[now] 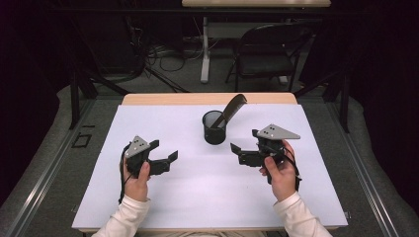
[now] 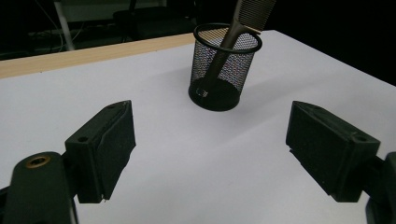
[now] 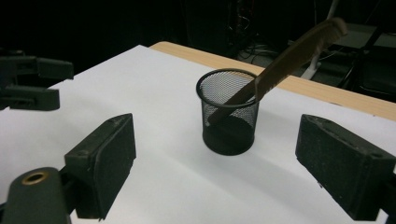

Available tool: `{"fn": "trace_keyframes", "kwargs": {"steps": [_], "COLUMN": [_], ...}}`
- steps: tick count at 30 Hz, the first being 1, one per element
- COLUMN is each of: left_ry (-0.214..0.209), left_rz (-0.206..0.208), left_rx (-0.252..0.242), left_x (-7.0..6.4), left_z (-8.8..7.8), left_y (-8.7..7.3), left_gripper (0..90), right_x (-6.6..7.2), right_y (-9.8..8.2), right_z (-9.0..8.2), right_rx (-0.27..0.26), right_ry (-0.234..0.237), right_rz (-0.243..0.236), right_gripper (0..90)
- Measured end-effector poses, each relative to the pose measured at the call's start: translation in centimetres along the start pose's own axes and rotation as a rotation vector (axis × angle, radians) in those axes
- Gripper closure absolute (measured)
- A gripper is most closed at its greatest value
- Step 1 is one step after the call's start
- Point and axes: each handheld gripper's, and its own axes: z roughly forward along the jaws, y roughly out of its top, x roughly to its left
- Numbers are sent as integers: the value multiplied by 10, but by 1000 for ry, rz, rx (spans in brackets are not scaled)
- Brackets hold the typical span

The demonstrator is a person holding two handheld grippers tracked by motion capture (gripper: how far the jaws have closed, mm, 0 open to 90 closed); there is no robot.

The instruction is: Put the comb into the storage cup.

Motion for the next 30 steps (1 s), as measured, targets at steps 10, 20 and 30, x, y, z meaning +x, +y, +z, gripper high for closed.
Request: {"fn": "trace_keyframes", "kwargs": {"steps": [10,20,30], "left_ry": [3,4,6], "left_rz": [-2,1,-2], "left_rx": [1,0,-7], "left_x": [2,3,4], "left_z": [-1,-2,-2], "left_y": [0,1,0], "left_gripper": [162,162,162], "right_x": [13,17,10], "right_y": [-23,-48,-62], "right_z": [1,3,0], "right_rx": [18,15,-14], "right_ry": [10,20,3], "right_rz": [-14,-8,25], "right_gripper": [120,134,135]}}
